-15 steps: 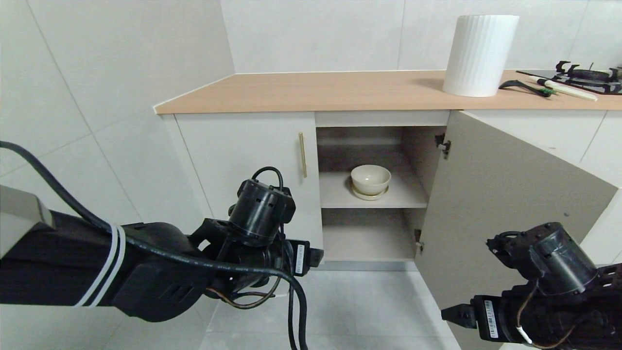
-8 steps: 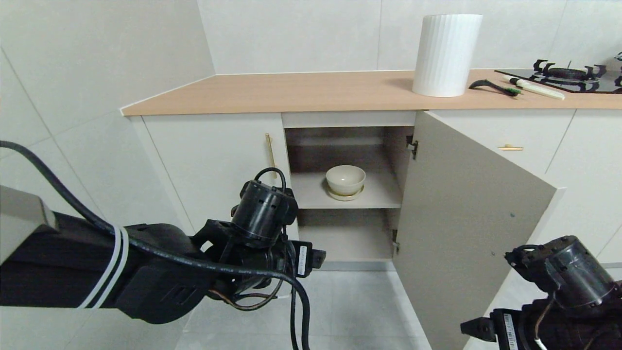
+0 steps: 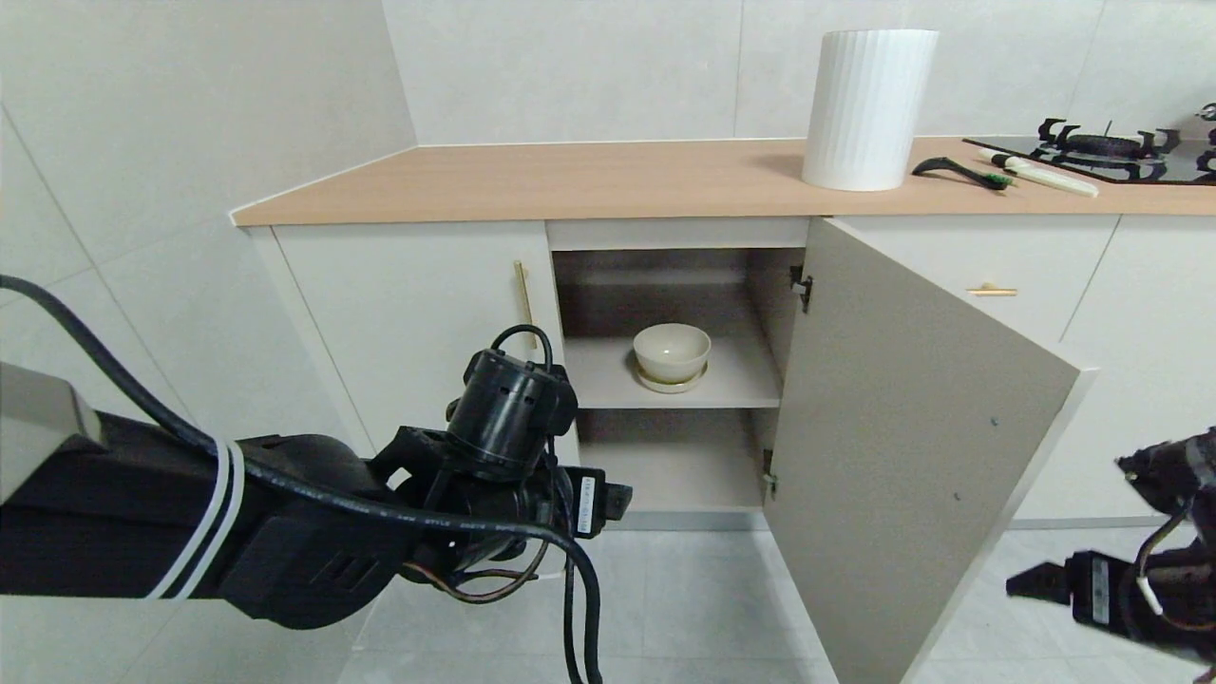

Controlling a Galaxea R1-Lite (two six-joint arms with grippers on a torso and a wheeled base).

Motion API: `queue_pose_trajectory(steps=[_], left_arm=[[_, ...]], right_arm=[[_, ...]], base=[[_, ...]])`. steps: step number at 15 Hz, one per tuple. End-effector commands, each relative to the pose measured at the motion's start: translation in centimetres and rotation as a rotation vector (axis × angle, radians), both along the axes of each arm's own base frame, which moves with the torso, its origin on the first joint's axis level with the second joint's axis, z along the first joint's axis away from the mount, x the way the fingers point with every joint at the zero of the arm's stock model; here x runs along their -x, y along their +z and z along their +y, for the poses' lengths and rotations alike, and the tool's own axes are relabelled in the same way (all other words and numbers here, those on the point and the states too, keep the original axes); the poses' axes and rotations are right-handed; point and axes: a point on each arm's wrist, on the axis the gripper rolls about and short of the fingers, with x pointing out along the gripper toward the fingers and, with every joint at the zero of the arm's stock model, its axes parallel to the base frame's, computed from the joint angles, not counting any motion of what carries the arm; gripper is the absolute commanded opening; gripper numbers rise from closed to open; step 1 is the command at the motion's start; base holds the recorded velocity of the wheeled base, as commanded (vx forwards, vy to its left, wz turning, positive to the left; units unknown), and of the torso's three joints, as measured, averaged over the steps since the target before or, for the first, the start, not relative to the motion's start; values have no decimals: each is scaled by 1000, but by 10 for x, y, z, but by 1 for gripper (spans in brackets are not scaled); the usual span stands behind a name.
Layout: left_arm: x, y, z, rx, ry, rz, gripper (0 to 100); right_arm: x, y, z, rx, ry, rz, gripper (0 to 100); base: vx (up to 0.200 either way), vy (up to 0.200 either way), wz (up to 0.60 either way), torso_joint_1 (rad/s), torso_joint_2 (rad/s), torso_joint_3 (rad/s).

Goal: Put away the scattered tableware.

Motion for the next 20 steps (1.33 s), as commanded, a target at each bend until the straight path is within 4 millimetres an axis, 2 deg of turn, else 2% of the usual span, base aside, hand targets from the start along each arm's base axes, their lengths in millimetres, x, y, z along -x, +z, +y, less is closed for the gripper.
queue_pose_trajectory(steps=[1,4,7,9,12,15,16,17,18,20], left_arm=[[0,1,0,2,2,-4,100],[0,1,0,5,3,-6,100],[-1,2,0,14,3,-18,100],[-2,3,1,18,10,-21,100],[-3,7,6,29,22,-32,100],[-6,14,13,40,46,-51,100],[-6,21,20,51,63,-67,100],[-6,25,24,58,74,-78,100],[-6,32,33,67,98,-92,100],[-7,40,46,67,138,-105,100]], right_arm=[[-25,2,-29,41,-104,-97,100],[-48,4,-46,55,-161,-132,100],[-75,0,-49,18,-142,-139,100],[-91,-4,-48,12,-130,-164,100],[-96,0,-33,-8,-63,-198,100],[-96,8,5,-63,112,-223,100],[-97,11,27,-78,193,-232,100],[-99,11,40,-84,236,-234,100],[-105,14,59,-91,293,-242,100],[-117,13,85,-101,361,-252,100]], base=[[0,0,0,0,0,0],[0,0,0,0,0,0],[0,0,0,0,0,0],[0,0,0,0,0,0],[0,0,0,0,0,0],[0,0,0,0,0,0],[0,0,0,0,0,0],[0,0,0,0,0,0],[0,0,0,0,0,0],[0,0,0,0,0,0]])
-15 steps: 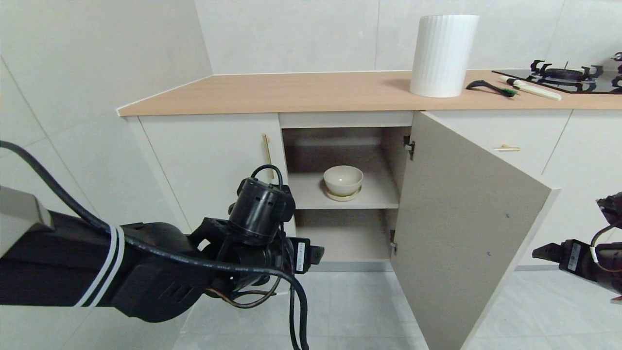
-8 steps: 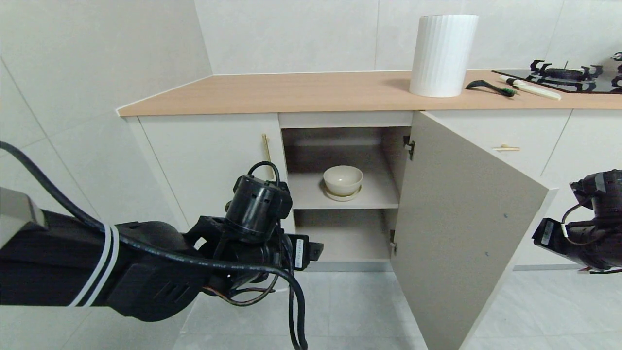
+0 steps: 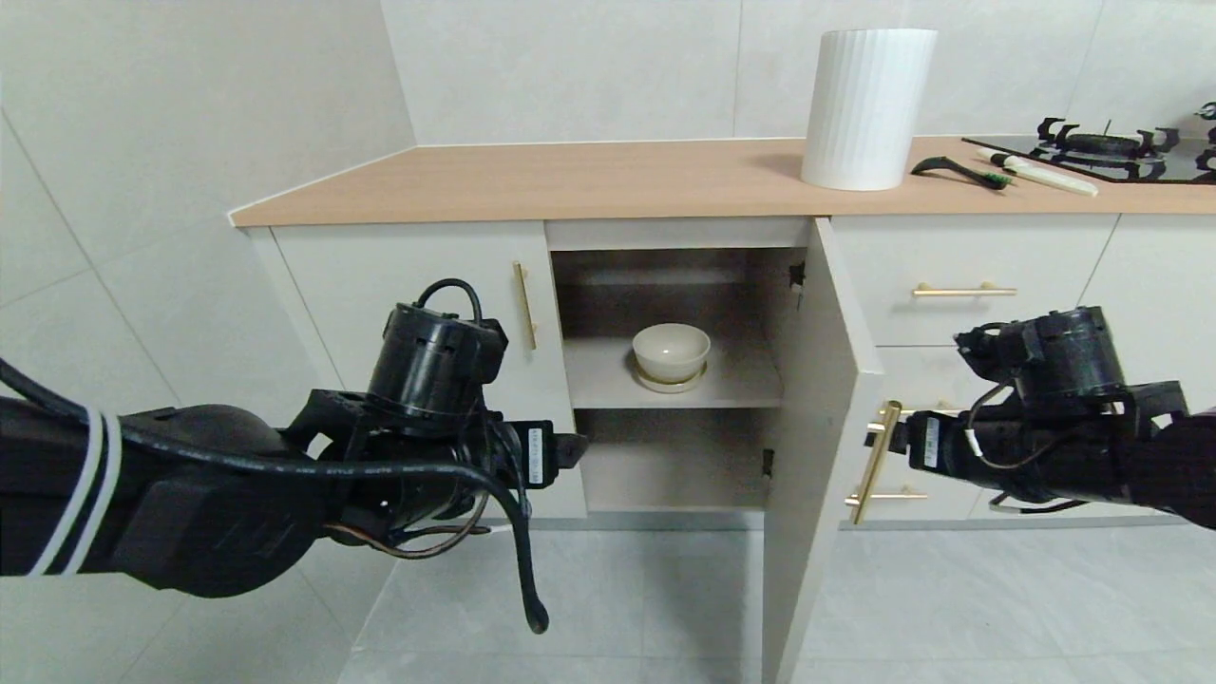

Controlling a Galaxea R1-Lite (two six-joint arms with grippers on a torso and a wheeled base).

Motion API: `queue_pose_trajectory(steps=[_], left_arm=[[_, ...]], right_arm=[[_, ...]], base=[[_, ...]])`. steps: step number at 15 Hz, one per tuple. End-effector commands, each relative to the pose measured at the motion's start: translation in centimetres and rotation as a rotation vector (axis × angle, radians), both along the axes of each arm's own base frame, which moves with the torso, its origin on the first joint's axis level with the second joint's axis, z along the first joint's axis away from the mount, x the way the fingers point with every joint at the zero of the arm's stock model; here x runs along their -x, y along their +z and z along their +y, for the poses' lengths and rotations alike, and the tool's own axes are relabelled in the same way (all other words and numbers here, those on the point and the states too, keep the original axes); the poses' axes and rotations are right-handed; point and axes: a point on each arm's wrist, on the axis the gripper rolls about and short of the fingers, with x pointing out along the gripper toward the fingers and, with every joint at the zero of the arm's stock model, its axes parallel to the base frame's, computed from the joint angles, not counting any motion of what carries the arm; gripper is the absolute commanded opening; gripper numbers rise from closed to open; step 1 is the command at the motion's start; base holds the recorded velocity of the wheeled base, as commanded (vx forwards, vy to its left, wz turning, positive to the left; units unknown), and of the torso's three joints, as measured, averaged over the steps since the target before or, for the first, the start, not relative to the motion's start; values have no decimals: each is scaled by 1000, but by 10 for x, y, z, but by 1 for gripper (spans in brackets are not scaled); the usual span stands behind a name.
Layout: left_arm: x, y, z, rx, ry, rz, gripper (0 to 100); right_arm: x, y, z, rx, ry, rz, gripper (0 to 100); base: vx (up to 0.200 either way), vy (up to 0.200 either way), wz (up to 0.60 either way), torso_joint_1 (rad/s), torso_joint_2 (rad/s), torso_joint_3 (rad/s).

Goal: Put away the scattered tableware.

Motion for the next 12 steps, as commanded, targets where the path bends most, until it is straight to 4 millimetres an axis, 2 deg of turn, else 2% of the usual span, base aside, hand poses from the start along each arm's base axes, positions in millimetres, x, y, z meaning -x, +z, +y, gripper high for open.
queue_pose_trajectory(steps=[1,4,6,10,12], left_arm=[[4,13,15,13,37,-25,100],[10,9,27,-5,66,-2,100],[9,9,31,-14,94,-9,100],[9,9,32,-21,98,-12,100],[7,10,38,-26,116,-14,100]], right_arm=[[-19,-10,36,6,86,12,100],[-56,-25,67,9,130,13,100],[-76,-36,78,12,133,20,100],[-96,-42,88,1,135,-1,100],[-104,-53,92,3,133,7,100]], base=[[0,0,0,0,0,0],[0,0,0,0,0,0],[0,0,0,0,0,0],[0,0,0,0,0,0],[200,0,0,2,-5,7]])
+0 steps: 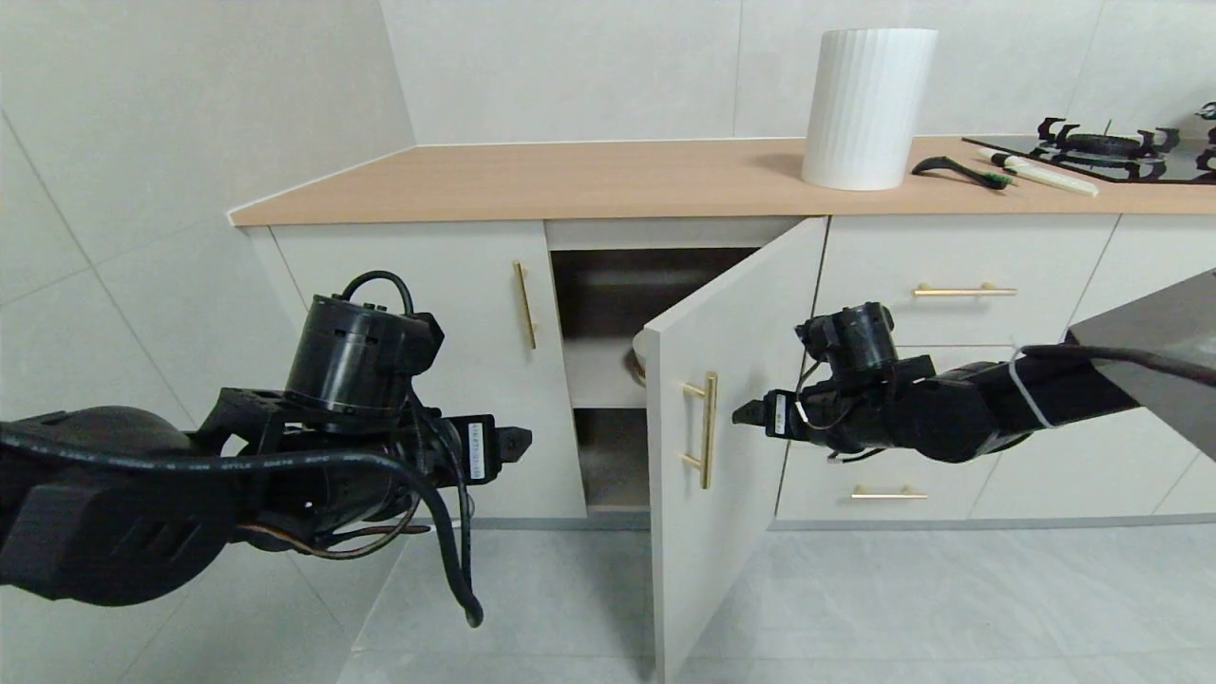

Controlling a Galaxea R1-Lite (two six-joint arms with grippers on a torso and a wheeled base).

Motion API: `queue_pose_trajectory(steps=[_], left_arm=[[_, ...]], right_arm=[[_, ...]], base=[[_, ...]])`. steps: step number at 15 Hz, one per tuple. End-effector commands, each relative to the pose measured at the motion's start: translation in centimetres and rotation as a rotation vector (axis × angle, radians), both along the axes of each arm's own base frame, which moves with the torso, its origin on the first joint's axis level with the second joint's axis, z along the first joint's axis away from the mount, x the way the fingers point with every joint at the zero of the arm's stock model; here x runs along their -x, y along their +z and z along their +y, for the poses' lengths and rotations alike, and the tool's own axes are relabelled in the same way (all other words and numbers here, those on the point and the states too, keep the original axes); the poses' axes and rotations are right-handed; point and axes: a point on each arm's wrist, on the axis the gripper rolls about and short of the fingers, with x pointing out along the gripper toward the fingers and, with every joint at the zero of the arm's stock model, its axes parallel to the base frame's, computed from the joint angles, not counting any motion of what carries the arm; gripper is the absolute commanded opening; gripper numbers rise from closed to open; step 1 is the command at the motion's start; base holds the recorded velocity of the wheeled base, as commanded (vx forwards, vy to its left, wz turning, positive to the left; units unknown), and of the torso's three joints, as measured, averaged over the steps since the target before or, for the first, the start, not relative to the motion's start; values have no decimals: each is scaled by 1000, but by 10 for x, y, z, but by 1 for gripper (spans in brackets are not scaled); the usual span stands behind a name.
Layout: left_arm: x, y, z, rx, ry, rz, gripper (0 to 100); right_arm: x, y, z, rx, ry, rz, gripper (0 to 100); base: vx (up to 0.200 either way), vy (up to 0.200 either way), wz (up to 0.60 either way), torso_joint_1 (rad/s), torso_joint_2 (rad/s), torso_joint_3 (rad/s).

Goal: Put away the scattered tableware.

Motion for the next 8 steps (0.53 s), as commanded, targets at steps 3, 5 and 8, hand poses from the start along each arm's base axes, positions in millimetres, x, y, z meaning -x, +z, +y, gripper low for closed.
queue_pose_trajectory(steps=[3,5,8], left_arm=[[-3,11,18,-20,57,-43,100],[-5,15,24,-19,79,-56,100],[-7,32,42,-5,139,-116,100]], right_arm=[[-16,-20,11,-11,-9,18,100],[-18,-19,12,-32,-23,20,100],[-26,-30,16,-70,-35,-31,100]], base=[[200,0,0,-4,1,1],[200,0,0,7,0,2],[67,0,0,1,1,1]])
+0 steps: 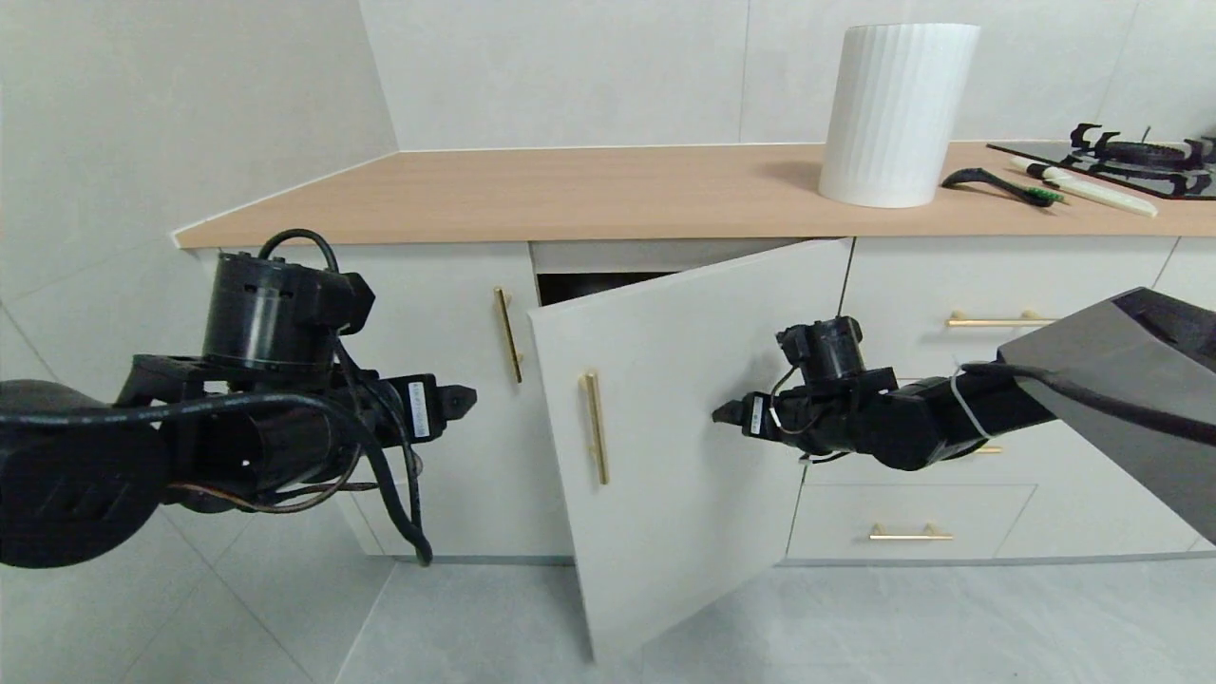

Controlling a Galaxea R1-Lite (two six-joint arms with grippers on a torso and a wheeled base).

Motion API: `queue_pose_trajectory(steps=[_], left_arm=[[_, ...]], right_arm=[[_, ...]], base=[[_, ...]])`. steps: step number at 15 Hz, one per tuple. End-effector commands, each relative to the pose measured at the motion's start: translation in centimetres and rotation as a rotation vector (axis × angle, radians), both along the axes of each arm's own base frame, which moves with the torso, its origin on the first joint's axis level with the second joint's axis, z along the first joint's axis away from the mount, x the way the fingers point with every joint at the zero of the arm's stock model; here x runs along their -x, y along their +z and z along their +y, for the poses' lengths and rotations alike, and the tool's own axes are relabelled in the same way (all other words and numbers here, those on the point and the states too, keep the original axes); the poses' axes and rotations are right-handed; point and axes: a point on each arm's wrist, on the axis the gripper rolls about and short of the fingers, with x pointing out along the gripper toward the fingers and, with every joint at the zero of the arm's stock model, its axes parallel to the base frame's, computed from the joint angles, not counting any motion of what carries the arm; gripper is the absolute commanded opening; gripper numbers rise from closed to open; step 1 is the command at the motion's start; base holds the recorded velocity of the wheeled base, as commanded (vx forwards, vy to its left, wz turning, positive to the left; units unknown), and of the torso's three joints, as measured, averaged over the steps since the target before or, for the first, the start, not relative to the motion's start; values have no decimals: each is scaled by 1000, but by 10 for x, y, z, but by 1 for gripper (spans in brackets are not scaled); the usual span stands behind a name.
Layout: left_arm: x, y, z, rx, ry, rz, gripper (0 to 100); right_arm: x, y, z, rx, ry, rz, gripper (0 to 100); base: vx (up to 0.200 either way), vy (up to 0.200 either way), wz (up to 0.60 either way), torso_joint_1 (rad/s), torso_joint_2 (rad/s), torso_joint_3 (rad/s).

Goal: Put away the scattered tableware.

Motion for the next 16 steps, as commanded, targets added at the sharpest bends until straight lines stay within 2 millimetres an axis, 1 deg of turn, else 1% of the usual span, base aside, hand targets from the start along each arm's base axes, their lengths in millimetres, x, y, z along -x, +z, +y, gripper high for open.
queue_pose_trajectory(steps=[1,3,6,8,10,11,15,16], left_arm=[[4,15,13,9,34,-49,100],[5,19,15,9,39,-65,100],[5,18,15,8,39,-61,100],[5,18,15,8,39,-62,100],[5,18,15,8,38,-59,100],[4,17,15,6,39,-56,100],[3,15,15,4,38,-49,100],[3,15,15,4,38,-49,100]], right_arm=[[-8,-15,4,-34,-23,-19,100],[-13,-13,6,-79,-54,-48,100],[-34,-15,13,-147,-194,-88,100],[-38,-17,14,-144,-215,-99,100],[-40,-15,14,-156,-224,-110,100],[-46,-14,14,-174,-266,-127,100],[-57,-14,15,-169,-329,-173,100],[-60,-15,13,-166,-352,-183,100]], base=[[0,0,0,0,0,0],[0,0,0,0,0,0],[0,0,0,0,0,0],[0,0,0,0,0,0],[0,0,0,0,0,0],[0,0,0,0,0,0],[0,0,0,0,0,0],[0,0,0,0,0,0]])
